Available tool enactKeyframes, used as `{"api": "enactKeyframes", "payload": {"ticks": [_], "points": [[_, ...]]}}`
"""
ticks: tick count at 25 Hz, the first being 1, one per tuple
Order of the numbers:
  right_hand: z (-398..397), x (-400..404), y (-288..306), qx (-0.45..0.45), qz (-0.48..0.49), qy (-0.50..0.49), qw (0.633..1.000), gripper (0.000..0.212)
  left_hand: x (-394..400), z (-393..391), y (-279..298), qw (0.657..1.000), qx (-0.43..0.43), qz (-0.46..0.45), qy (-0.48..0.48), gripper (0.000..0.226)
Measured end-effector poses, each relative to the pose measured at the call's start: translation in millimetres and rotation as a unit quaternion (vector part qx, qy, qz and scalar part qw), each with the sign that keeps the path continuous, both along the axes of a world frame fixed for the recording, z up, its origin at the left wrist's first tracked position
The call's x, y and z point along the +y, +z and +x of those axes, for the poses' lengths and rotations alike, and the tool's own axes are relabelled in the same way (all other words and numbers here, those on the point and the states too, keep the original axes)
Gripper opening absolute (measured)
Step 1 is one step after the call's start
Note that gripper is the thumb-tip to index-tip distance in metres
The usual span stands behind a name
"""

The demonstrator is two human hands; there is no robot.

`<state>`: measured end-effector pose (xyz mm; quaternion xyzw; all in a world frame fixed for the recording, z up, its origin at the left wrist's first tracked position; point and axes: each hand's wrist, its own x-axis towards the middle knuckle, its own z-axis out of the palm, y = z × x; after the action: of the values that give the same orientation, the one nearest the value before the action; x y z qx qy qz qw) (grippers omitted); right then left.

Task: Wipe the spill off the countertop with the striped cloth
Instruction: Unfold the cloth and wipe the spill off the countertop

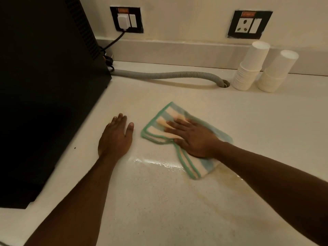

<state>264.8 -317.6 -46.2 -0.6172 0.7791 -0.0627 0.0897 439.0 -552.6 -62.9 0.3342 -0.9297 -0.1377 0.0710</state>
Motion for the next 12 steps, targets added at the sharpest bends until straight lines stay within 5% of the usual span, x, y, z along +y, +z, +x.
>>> {"api": "enactKeyframes", "payload": {"ticks": [7,12], "points": [[-61,-16,3,0.015,0.011,-0.192,0.981,0.051,2,0,1,1.0,0.007,0.001,0.003,0.059],[-8,-38,-1,0.02,0.01,-0.11,0.994,0.051,1,-1,0,1.0,0.01,-0.014,-0.005,0.058]]}}
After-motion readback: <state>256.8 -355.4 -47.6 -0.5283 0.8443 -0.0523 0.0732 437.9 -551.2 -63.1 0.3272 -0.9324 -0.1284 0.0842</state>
